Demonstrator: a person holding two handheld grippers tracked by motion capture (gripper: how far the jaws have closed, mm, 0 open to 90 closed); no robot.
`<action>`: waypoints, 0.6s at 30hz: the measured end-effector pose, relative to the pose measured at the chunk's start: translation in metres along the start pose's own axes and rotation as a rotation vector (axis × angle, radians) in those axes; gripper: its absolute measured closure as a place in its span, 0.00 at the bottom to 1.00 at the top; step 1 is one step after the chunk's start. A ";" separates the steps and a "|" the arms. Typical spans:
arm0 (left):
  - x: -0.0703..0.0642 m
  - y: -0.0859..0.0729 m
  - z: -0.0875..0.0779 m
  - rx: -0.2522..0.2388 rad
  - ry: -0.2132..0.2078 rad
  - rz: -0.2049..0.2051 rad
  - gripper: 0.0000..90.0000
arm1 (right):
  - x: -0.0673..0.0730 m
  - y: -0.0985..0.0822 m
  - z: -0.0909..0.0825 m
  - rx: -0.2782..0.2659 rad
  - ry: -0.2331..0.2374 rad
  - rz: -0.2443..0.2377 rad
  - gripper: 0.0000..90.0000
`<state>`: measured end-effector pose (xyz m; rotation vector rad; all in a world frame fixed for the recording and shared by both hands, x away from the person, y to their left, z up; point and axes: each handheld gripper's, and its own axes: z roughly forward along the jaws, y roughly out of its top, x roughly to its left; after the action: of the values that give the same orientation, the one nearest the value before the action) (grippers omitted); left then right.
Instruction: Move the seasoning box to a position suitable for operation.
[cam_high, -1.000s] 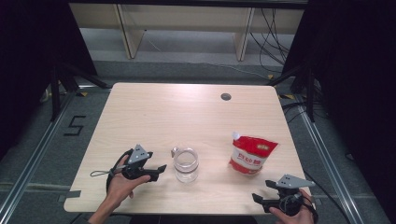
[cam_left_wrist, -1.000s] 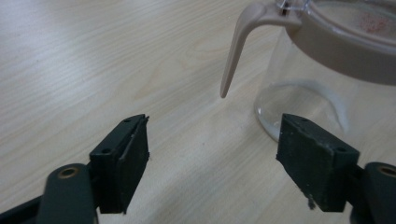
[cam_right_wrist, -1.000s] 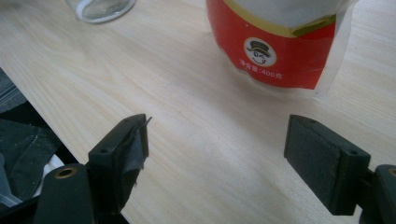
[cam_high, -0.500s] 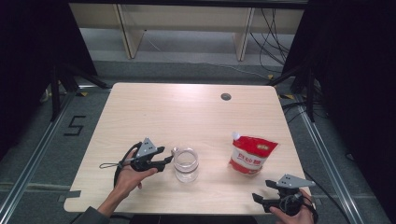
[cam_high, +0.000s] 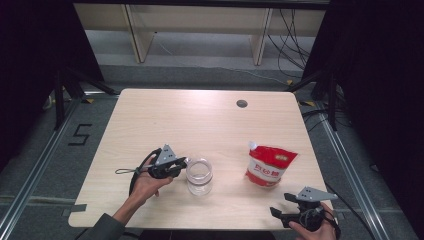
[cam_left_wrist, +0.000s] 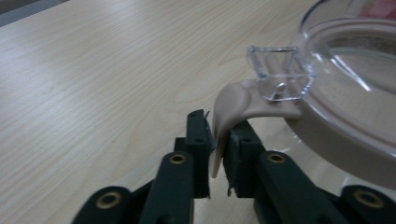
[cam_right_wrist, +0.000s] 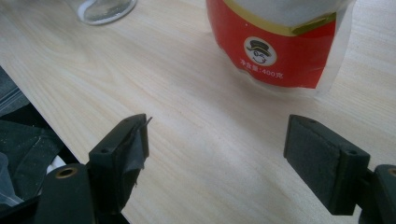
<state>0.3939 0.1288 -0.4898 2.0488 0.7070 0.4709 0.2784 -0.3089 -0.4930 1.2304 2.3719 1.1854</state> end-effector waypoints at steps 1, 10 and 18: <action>-0.002 0.000 0.001 -0.003 0.000 -0.015 0.94 | 0.000 0.000 0.000 0.000 0.000 0.000 0.26; -0.007 -0.002 -0.005 0.007 0.031 -0.040 0.94 | -0.002 0.000 -0.001 0.004 0.001 0.000 0.26; -0.016 -0.008 -0.018 0.017 0.052 -0.072 0.92 | 0.000 0.000 -0.001 -0.001 0.003 0.016 0.26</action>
<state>0.3690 0.1338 -0.4881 2.0259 0.8154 0.4798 0.2778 -0.3097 -0.4927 1.2500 2.3678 1.1931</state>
